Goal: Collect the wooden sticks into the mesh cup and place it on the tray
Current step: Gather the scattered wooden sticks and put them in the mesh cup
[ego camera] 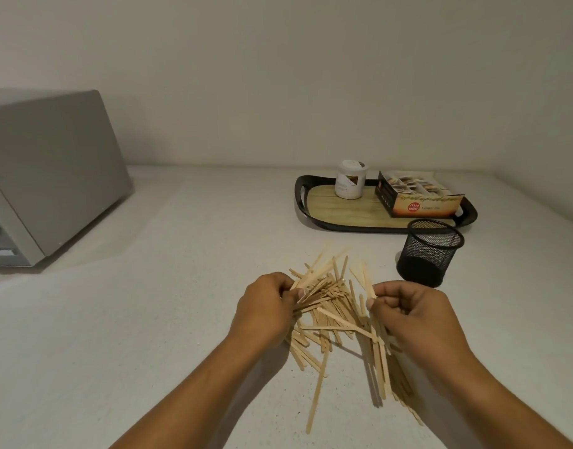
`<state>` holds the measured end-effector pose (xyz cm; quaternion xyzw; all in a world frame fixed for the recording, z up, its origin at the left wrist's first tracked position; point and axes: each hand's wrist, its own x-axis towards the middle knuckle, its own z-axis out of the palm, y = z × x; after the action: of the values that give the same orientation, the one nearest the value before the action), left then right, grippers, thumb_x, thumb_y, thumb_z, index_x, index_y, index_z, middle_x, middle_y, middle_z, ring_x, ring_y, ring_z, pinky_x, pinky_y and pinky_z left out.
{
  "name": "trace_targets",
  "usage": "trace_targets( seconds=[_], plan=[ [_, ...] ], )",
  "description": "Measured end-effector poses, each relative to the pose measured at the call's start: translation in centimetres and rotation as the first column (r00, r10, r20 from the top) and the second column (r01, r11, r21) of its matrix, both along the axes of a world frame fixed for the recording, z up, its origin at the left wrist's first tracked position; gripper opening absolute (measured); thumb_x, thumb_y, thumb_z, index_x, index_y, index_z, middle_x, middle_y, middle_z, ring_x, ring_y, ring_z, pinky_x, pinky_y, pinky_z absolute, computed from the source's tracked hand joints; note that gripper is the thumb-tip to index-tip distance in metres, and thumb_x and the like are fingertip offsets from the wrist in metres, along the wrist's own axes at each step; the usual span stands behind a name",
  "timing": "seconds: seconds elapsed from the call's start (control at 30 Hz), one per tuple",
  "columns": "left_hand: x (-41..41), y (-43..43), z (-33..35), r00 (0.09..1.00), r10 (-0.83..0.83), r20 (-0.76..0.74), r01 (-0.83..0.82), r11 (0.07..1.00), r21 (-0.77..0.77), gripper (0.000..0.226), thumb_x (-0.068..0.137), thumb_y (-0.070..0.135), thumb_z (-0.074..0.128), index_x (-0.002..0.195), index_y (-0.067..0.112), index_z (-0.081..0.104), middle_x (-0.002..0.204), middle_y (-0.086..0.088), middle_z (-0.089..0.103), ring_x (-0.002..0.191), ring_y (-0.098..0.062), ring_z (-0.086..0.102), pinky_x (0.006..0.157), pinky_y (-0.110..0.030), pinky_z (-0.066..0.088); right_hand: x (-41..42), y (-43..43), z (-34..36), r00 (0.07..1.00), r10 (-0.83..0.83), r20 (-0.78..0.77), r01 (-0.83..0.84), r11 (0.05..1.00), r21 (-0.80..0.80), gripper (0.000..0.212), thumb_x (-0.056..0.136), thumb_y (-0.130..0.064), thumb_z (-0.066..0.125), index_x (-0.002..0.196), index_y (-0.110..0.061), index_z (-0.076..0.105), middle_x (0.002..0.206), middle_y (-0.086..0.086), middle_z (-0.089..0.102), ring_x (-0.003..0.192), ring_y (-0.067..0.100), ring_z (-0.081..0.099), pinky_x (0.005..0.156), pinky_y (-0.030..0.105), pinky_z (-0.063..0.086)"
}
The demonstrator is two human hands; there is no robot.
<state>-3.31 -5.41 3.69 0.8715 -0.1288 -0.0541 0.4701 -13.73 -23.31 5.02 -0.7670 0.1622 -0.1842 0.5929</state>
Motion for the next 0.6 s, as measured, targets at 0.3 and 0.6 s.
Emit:
trace_targets(
  seconds=[0.3, 0.6],
  plan=[
    [-1.6, -1.0, -0.8, 0.942, 0.039, -0.333, -0.151, 0.936, -0.318, 0.025, 0.102, 0.016, 0.042, 0.078, 0.014, 0.051, 0.068, -0.001, 0.051, 0.052, -0.009, 0.051, 0.048, -0.02, 0.037, 1.3, 0.9, -0.3, 0.996, -0.066, 0.064, 0.052, 0.978, 0.2, 0.013, 0.088, -0.002, 0.068, 0.089, -0.014, 0.074, 0.072, 0.004, 0.078, 0.062, 0.016, 0.075, 0.052, 0.018, 0.056],
    [-3.2, -3.4, 0.0, 0.776, -0.011, -0.631, -0.359, 0.815, -0.455, 0.032, 0.094, 0.024, 0.034, 0.064, 0.015, 0.042, 0.044, 0.002, 0.034, 0.036, -0.015, 0.025, 0.045, -0.024, 0.022, 4.0, 3.4, -1.2, 0.99, -0.095, 0.105, 0.07, 0.973, 0.221, 0.013, 0.087, -0.004, 0.07, 0.092, -0.015, 0.074, 0.078, 0.005, 0.078, 0.073, 0.023, 0.076, 0.065, 0.033, 0.062]
  ],
)
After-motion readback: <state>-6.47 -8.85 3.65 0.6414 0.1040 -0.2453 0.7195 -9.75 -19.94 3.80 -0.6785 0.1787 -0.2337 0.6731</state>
